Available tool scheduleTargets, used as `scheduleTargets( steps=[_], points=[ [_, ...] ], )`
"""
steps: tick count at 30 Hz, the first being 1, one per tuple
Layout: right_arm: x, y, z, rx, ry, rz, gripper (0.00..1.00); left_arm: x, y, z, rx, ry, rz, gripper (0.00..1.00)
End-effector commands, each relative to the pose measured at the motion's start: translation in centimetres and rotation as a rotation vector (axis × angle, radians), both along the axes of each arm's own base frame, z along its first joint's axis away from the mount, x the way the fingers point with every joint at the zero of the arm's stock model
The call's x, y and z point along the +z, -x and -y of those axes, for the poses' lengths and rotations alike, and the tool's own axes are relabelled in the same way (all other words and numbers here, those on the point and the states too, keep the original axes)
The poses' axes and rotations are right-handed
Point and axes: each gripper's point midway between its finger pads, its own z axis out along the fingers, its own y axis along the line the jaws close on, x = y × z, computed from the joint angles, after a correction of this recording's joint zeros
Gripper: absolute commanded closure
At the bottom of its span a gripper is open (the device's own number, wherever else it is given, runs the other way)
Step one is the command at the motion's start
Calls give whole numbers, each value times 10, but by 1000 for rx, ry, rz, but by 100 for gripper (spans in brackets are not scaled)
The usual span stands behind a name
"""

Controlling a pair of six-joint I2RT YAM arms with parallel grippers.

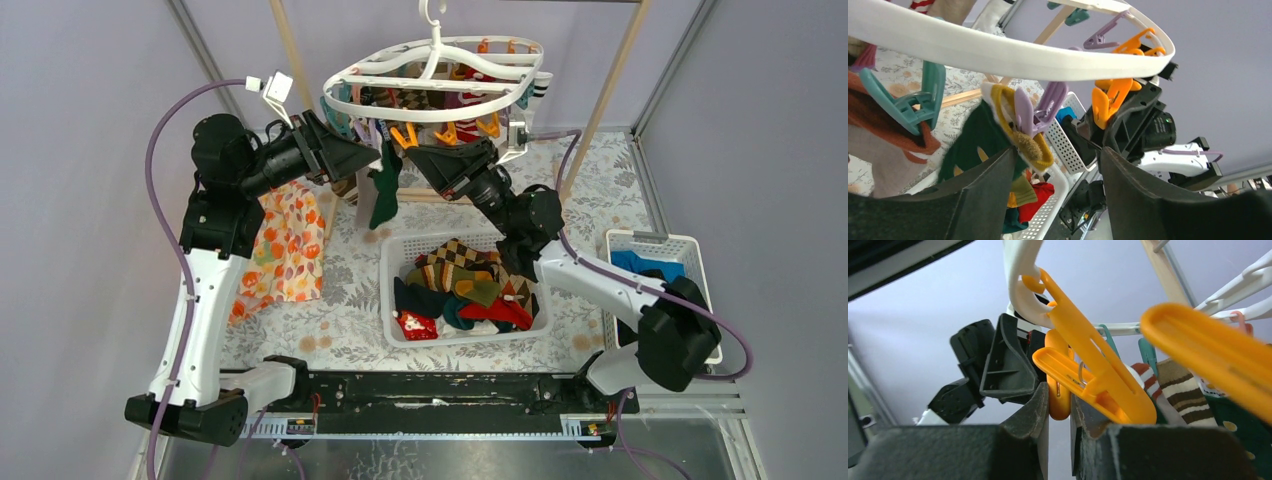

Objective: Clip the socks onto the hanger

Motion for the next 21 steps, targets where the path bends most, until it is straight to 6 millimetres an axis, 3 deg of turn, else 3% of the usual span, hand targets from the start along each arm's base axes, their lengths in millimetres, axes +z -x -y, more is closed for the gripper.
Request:
scheduleTargets(
  steps=[1,7,13,21],
  points=[
    [19,-4,1,-199,72,42,100,13,4,-9,58,-22,47,28],
    [6,-9,-8,-294,128,17,100,22,10,-15,94,-36,87,19],
    [6,-7,-22,-316,159,30,100,29,12,-11,65,-10,91,18],
    [6,-2,-39,-339,199,53,100,24,-5,-2,19,42,22,20]
  ],
)
